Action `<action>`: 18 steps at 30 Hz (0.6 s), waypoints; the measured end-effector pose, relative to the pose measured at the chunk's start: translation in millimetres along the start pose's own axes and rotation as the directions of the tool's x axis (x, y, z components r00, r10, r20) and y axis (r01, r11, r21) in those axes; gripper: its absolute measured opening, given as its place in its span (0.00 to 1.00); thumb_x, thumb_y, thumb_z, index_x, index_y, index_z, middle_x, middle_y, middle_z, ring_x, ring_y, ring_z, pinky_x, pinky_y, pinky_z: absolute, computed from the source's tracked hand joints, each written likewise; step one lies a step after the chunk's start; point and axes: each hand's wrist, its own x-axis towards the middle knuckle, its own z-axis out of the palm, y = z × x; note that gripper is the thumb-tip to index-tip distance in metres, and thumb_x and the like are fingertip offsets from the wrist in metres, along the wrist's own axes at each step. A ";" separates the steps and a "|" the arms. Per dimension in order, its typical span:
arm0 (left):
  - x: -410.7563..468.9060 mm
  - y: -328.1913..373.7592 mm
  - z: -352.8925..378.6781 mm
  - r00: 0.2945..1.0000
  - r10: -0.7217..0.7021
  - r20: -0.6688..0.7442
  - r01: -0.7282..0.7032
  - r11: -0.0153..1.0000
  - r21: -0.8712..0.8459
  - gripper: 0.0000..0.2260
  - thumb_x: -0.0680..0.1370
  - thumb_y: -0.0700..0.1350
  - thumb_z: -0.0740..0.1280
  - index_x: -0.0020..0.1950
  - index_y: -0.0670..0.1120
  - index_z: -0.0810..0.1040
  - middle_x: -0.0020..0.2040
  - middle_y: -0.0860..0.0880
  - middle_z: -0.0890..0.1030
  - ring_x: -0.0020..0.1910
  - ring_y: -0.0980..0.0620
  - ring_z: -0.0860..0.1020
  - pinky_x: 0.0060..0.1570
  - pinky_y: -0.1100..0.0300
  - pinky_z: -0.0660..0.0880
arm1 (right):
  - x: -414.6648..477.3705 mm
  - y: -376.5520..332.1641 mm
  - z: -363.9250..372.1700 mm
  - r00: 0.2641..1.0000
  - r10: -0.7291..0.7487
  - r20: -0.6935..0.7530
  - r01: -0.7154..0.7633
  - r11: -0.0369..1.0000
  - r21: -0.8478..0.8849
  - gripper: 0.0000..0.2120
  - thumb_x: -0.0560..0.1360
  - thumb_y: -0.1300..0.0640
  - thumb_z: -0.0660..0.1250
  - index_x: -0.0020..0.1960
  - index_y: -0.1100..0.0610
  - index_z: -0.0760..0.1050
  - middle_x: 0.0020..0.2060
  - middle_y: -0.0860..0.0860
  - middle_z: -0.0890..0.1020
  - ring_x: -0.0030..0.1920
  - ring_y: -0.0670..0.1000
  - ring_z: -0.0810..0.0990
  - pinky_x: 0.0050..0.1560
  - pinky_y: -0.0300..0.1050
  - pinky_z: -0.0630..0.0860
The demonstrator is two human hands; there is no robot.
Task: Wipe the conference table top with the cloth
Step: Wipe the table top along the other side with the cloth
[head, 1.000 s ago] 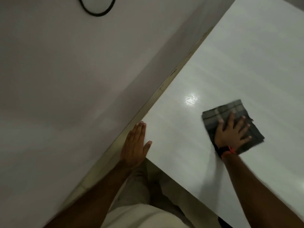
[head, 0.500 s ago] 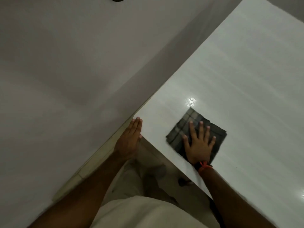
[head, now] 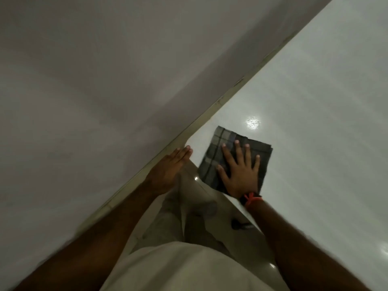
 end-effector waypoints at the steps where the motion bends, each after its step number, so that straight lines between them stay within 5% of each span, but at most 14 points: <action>1: 0.3 -4.3 0.4 1.000 0.017 0.003 -0.017 1.000 0.001 0.36 0.76 0.33 0.52 0.81 0.49 0.44 0.81 0.49 0.48 0.80 0.47 0.49 0.77 0.44 0.57 | 8.7 19.3 -7.1 0.999 0.032 -0.025 -0.032 0.999 -0.007 0.35 0.78 0.29 0.45 0.82 0.38 0.47 0.83 0.50 0.45 0.82 0.59 0.41 0.76 0.73 0.40; 4: 1.1 -8.5 1.7 0.999 0.002 0.039 -0.002 1.000 -0.008 0.32 0.77 0.40 0.47 0.81 0.49 0.44 0.82 0.49 0.48 0.80 0.47 0.49 0.76 0.44 0.58 | 52.5 56.9 -36.1 0.916 0.383 -0.121 -0.370 0.922 0.119 0.36 0.77 0.28 0.43 0.82 0.39 0.47 0.83 0.52 0.48 0.82 0.61 0.43 0.74 0.76 0.45; 6: 0.1 -3.9 4.8 0.999 -0.032 0.024 0.033 0.999 -0.028 0.33 0.79 0.37 0.55 0.81 0.49 0.44 0.82 0.50 0.47 0.80 0.47 0.49 0.76 0.45 0.58 | 73.0 38.4 -42.5 0.842 0.523 -0.131 -0.496 0.847 0.190 0.35 0.77 0.28 0.41 0.82 0.38 0.44 0.83 0.54 0.45 0.81 0.64 0.41 0.73 0.78 0.44; 8: -0.7 -1.7 8.0 0.998 -0.055 -0.005 0.055 0.998 -0.033 0.37 0.79 0.34 0.60 0.81 0.50 0.43 0.81 0.52 0.45 0.80 0.48 0.47 0.77 0.46 0.55 | 73.2 -1.4 -31.0 0.910 0.399 -0.108 -0.387 0.915 0.115 0.34 0.78 0.29 0.40 0.82 0.37 0.41 0.83 0.56 0.42 0.81 0.66 0.40 0.71 0.81 0.38; 10: -1.8 -3.8 9.3 0.998 -0.055 -0.008 0.055 0.998 -0.034 0.37 0.79 0.35 0.58 0.80 0.51 0.40 0.80 0.53 0.40 0.80 0.49 0.43 0.77 0.49 0.50 | 55.4 -33.2 -10.0 0.996 0.087 -0.019 -0.087 0.995 -0.046 0.33 0.79 0.29 0.41 0.81 0.35 0.39 0.82 0.53 0.39 0.80 0.66 0.37 0.69 0.76 0.31; 13: -1.5 -7.6 8.8 0.999 -0.038 0.010 0.038 0.999 -0.006 0.35 0.80 0.36 0.56 0.80 0.51 0.38 0.79 0.53 0.38 0.80 0.50 0.41 0.76 0.51 0.45 | 55.9 -18.1 -13.7 0.980 -0.184 0.071 0.192 0.974 -0.123 0.34 0.77 0.26 0.41 0.80 0.33 0.40 0.83 0.50 0.41 0.81 0.63 0.39 0.71 0.76 0.33; 15: -0.8 -10.8 8.2 1.000 -0.022 0.011 0.022 1.000 0.004 0.35 0.80 0.35 0.55 0.80 0.52 0.38 0.80 0.53 0.38 0.80 0.50 0.41 0.75 0.52 0.44 | 77.1 9.3 -30.3 0.991 -0.131 0.022 0.132 0.983 -0.124 0.34 0.76 0.26 0.41 0.80 0.32 0.40 0.83 0.49 0.43 0.82 0.62 0.41 0.73 0.78 0.39; 18: 0.1 -16.8 8.9 1.000 -0.001 0.022 0.000 0.999 0.043 0.38 0.79 0.33 0.57 0.81 0.52 0.38 0.81 0.53 0.40 0.80 0.49 0.42 0.75 0.52 0.46 | 99.8 22.2 -45.6 0.986 0.151 -0.075 -0.152 0.988 -0.008 0.33 0.77 0.28 0.42 0.80 0.34 0.42 0.83 0.51 0.44 0.81 0.62 0.41 0.73 0.79 0.42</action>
